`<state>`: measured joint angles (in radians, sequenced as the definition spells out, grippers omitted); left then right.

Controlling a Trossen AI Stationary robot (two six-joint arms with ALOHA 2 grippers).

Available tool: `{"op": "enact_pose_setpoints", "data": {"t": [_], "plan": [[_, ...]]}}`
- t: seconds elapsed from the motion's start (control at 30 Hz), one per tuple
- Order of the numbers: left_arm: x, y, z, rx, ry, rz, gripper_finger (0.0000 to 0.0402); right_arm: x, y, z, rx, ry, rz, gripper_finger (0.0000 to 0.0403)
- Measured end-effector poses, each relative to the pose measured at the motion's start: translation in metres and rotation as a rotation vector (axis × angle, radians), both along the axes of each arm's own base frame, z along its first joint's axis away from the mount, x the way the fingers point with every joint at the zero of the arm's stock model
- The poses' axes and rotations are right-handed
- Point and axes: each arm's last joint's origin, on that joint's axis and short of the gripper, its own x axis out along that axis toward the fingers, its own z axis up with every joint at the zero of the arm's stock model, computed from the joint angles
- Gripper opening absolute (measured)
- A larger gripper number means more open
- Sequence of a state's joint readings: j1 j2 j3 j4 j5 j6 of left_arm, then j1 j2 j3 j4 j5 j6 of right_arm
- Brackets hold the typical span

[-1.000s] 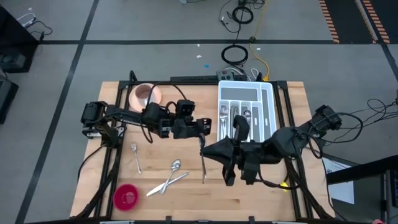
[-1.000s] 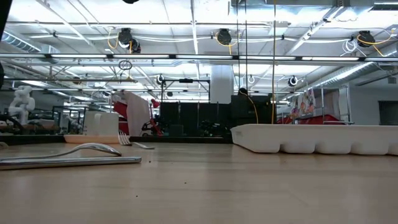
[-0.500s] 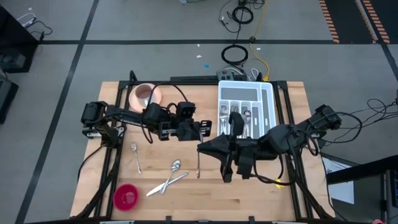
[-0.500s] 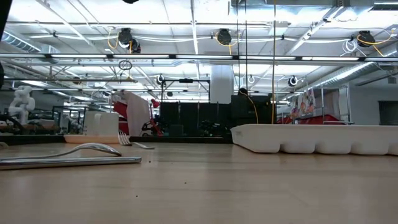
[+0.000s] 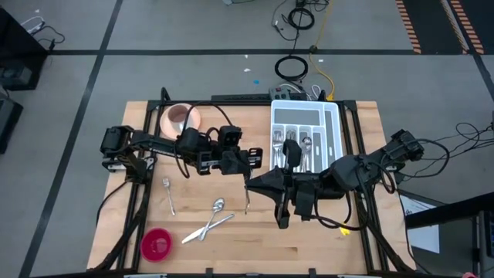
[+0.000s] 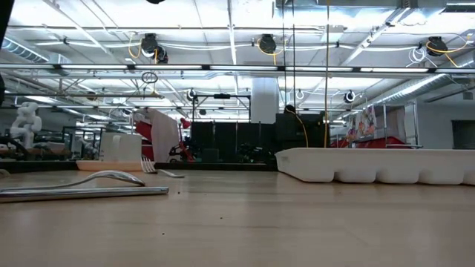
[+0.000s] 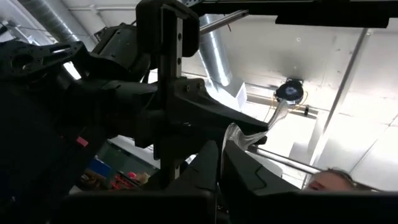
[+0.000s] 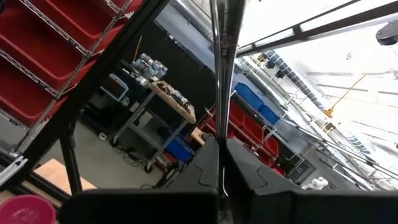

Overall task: Sort silverware
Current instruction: Put the right silver spoon into the white silverware tray

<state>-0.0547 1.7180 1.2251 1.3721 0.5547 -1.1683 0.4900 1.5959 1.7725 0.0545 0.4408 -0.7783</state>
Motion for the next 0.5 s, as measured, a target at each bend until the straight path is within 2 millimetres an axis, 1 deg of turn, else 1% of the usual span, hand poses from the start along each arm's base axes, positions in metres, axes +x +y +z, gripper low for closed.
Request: {"op": "enact_pose_setpoints", "data": {"t": [0.23,0.33,0.4,0.5], "plan": [[0.000,0.000,0.000,-0.001,0.005,0.001,0.0010,0.001,-0.002,0.000,-0.007,0.004,-0.011,0.0000],[0.001,0.001,0.000,-0.008,0.012,0.006,0.0008,0.001,-0.005,0.000,0.050,0.008,-0.065,0.0001],[0.001,0.003,-0.001,-0.019,0.017,0.018,0.0008,0.000,-0.009,0.002,0.116,0.006,-0.117,0.0010],[0.002,0.004,-0.001,-0.031,0.029,0.029,0.0007,-0.004,-0.012,0.003,0.176,0.023,-0.145,0.0040]]}}
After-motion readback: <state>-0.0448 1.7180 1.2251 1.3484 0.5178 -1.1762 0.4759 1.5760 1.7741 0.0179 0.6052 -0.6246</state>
